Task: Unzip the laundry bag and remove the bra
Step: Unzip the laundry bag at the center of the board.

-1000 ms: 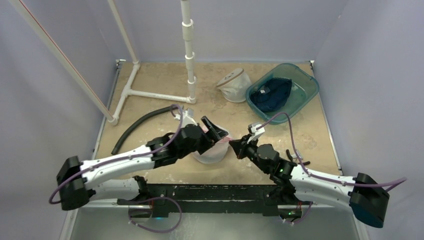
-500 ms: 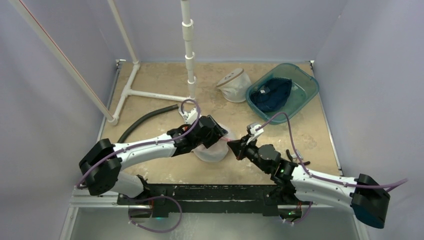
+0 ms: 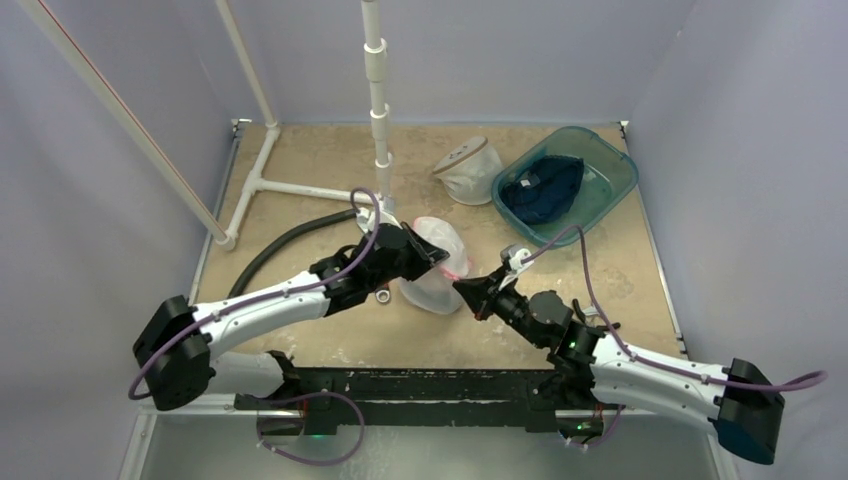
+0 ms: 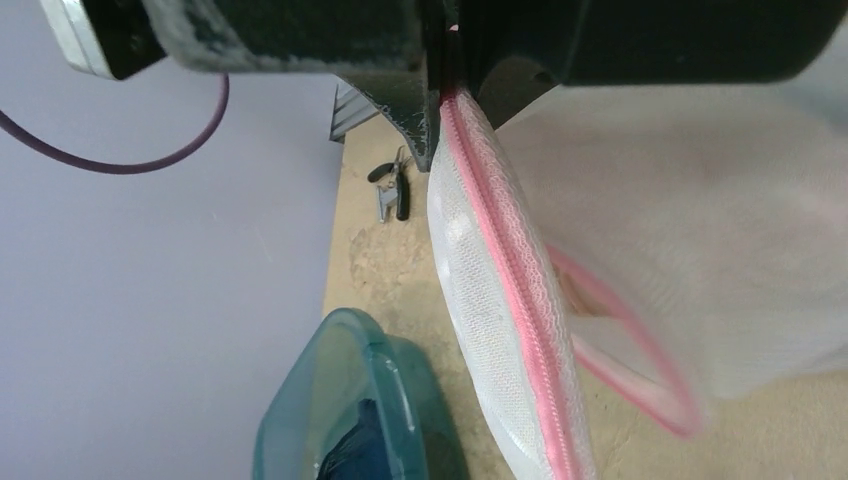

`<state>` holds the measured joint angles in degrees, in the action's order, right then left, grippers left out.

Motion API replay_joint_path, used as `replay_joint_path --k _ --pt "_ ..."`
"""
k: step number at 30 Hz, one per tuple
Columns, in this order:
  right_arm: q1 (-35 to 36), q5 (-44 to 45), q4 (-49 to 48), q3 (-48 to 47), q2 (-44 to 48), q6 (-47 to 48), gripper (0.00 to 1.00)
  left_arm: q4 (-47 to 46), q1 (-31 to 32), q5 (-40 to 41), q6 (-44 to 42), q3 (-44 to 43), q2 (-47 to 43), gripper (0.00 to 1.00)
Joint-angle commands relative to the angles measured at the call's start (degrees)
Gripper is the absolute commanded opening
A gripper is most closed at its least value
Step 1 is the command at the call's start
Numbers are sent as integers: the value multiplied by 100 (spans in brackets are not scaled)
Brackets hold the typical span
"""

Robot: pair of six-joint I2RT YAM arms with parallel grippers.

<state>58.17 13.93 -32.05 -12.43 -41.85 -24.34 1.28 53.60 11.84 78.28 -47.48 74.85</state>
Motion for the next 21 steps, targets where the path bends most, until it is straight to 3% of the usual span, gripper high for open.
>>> replay_joint_path --k 1,14,21 --pt "29 117 108 -235 12 62 0 -186 -327 -78 -414 206 -629 0" --pt "27 735 249 -202 -410 -556 0 -272 -429 -553 -660 470 -1037 0" --pt "27 494 493 -162 -171 -535 3 -411 -463 -523 -705 852 -1228 0"
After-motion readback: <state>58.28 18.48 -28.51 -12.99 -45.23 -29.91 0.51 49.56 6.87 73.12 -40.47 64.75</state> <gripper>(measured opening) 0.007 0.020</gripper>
